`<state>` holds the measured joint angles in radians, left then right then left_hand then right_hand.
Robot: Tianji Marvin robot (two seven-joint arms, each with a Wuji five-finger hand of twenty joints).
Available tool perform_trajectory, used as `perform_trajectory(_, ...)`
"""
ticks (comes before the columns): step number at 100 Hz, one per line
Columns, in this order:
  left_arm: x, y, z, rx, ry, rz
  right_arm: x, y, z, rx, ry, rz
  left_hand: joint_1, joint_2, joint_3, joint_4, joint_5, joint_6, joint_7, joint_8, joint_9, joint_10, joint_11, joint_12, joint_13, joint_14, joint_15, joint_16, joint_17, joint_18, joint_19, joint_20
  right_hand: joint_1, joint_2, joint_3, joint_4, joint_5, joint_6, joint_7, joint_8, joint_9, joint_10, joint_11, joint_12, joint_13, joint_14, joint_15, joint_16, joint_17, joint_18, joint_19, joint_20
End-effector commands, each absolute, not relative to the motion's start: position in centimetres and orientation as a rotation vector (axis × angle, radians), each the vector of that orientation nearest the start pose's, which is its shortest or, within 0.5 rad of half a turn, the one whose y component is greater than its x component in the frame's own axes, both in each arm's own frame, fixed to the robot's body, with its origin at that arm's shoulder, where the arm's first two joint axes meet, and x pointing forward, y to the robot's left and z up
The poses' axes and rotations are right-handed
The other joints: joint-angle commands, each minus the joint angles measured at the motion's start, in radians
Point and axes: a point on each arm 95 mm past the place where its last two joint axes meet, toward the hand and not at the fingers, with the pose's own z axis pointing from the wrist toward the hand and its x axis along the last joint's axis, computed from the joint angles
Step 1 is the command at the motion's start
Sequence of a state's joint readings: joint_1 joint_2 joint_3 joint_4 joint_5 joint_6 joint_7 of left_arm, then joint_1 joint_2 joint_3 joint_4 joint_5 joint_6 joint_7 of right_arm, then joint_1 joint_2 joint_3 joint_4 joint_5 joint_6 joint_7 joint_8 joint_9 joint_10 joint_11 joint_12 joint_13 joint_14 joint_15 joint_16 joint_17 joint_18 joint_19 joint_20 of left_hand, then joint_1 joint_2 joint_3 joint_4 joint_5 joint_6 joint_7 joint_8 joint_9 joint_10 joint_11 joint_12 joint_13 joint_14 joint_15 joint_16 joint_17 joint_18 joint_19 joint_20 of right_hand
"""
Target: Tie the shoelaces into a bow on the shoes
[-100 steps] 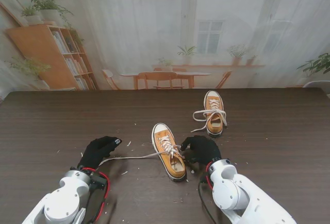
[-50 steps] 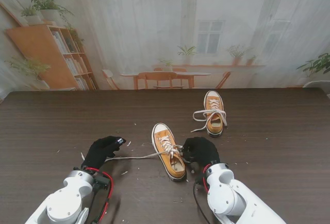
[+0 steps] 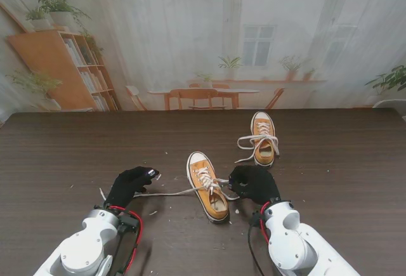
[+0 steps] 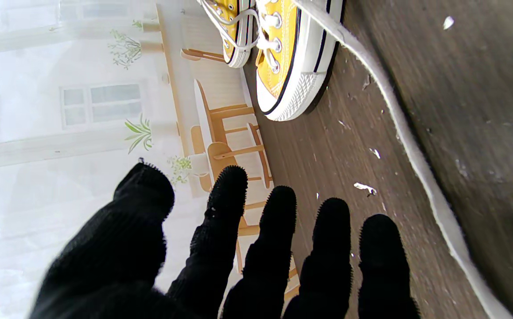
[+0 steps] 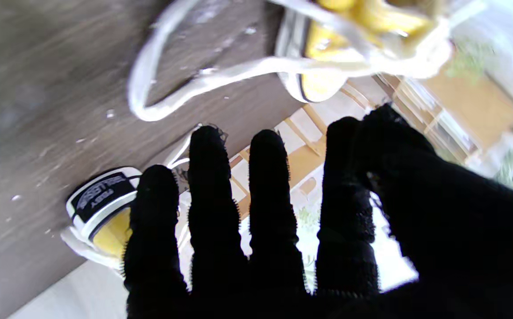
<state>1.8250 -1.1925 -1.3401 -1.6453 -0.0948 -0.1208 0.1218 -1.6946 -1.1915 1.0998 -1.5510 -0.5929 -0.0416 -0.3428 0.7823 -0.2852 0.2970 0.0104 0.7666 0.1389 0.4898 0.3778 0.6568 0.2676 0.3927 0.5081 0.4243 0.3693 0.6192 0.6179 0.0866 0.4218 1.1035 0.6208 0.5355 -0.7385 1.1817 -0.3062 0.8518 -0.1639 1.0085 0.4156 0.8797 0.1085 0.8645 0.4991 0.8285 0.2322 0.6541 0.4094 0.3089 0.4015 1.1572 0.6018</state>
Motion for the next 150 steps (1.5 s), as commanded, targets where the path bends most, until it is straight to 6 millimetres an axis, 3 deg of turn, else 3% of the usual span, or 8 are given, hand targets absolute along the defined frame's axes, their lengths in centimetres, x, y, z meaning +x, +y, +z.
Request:
perform_trajectory(1, 33.4, 1.4, -37.1, -2.284, 0.453, -2.074, 34.5, 4.2, -38.9, -2.227, -1.421, -2.388, 0.009, 0.03, 0.011, -0.009, 0.036, -0.02, -0.001, 0.01, 0.001, 0.0, 0.002, -0.014, 0.004, 0.0, 0.006, -0.008, -0.011, 0.001, 0.007, 0.001, 0.005, -0.019, -0.037, 0.007, -0.056, -0.048, -0.029, -0.048, -0.05, -0.026, 0.024, 0.017, -0.032, -0.026, 0.0, 0.013, -0.021, -0.023, -0.008, 0.002)
perform_trajectory(48, 33.1, 1.1, -37.2, -2.292, 0.455, -2.068, 35.6, 7.0, -40.0, -2.103, -1.609, -2.321, 0.012, 0.029, 0.013, -0.011, 0.04, -0.017, 0.0, 0.011, 0.004, 0.0, 0.004, -0.014, 0.004, 0.0, 0.008, -0.008, -0.009, 0.002, 0.008, 0.001, -0.047, -0.124, -0.013, 0.016, -0.082, -0.034, -0.162, -0.093, -0.141, -0.04, 0.042, 0.02, -0.071, -0.045, 0.019, 0.016, -0.027, -0.043, -0.012, 0.013)
perform_trajectory(63, 33.0, 1.0, -37.3, -2.298, 0.452, -2.069, 35.7, 7.9, -40.2, -2.111, -1.589, -2.304, 0.015, 0.028, 0.014, -0.012, 0.043, -0.017, 0.002, 0.011, 0.005, 0.001, 0.005, -0.014, 0.006, 0.0, 0.01, -0.007, -0.008, 0.004, 0.009, 0.002, -0.022, -0.149, -0.025, -0.026, -0.049, -0.043, -0.081, -0.099, -0.126, -0.037, 0.046, 0.018, -0.064, -0.043, 0.02, 0.013, -0.02, -0.039, -0.011, 0.013)
perform_trajectory(86, 32.8, 1.1, -37.2, -2.298, 0.44, -2.072, 35.5, 8.5, -40.4, -2.132, -1.552, -2.31, 0.018, 0.027, 0.015, -0.013, 0.045, -0.018, 0.004, 0.01, 0.006, 0.001, 0.007, -0.013, 0.007, 0.001, 0.011, -0.007, -0.007, 0.003, 0.01, 0.002, 0.021, -0.052, -0.018, 0.001, 0.149, -0.106, 0.078, -0.098, -0.019, -0.034, 0.044, 0.012, -0.017, -0.039, 0.024, 0.01, 0.011, -0.028, 0.001, 0.013)
perform_trajectory(98, 32.8, 1.1, -37.2, -2.298, 0.439, -2.073, 35.4, 8.4, -40.2, -2.144, -1.509, -2.319, 0.02, 0.027, 0.015, -0.013, 0.044, -0.016, 0.003, 0.009, 0.006, 0.001, 0.007, -0.014, 0.006, 0.001, 0.011, -0.008, -0.007, 0.003, 0.011, 0.002, 0.013, -0.027, 0.006, 0.011, 0.132, -0.063, 0.086, 0.001, -0.01, -0.033, 0.057, 0.024, -0.016, -0.039, 0.028, 0.012, 0.009, -0.029, 0.007, 0.009)
perform_trajectory(107, 32.7, 1.1, -37.2, -2.299, 0.435, -2.074, 35.3, 8.2, -39.7, -2.155, -1.389, -2.355, 0.02, 0.028, 0.015, -0.014, 0.045, -0.016, 0.003, 0.008, 0.006, 0.002, 0.006, -0.014, 0.006, 0.001, 0.011, -0.008, -0.007, 0.004, 0.011, 0.002, 0.015, -0.022, 0.038, 0.004, 0.102, -0.001, 0.1, 0.075, 0.015, -0.021, 0.062, 0.018, -0.005, -0.029, 0.036, 0.013, 0.011, -0.018, 0.012, 0.009)
perform_trajectory(130, 32.8, 1.0, -37.2, -2.301, 0.418, -2.092, 35.2, 7.2, -37.5, -2.166, -0.854, -2.377, 0.022, 0.027, 0.016, -0.014, 0.047, -0.014, 0.004, 0.008, 0.009, 0.001, 0.008, -0.013, 0.009, 0.001, 0.013, -0.007, -0.007, 0.006, 0.01, 0.001, 0.03, -0.037, 0.052, 0.002, 0.099, 0.01, 0.106, 0.078, 0.205, 0.009, -0.053, -0.07, 0.099, 0.005, -0.03, -0.019, 0.037, 0.022, -0.005, -0.01)
perform_trajectory(150, 32.9, 0.9, -37.2, -2.308, 0.413, -2.111, 35.3, 6.6, -36.6, -2.182, -0.709, -2.285, 0.026, 0.025, 0.017, -0.015, 0.049, -0.014, 0.004, 0.007, 0.011, 0.003, 0.009, -0.013, 0.013, 0.001, 0.014, -0.007, -0.007, 0.006, 0.01, 0.001, 0.053, -0.026, 0.043, 0.007, 0.08, 0.045, 0.115, 0.082, 0.393, 0.018, -0.103, -0.119, 0.301, 0.027, -0.09, -0.028, 0.129, 0.021, -0.032, -0.051)
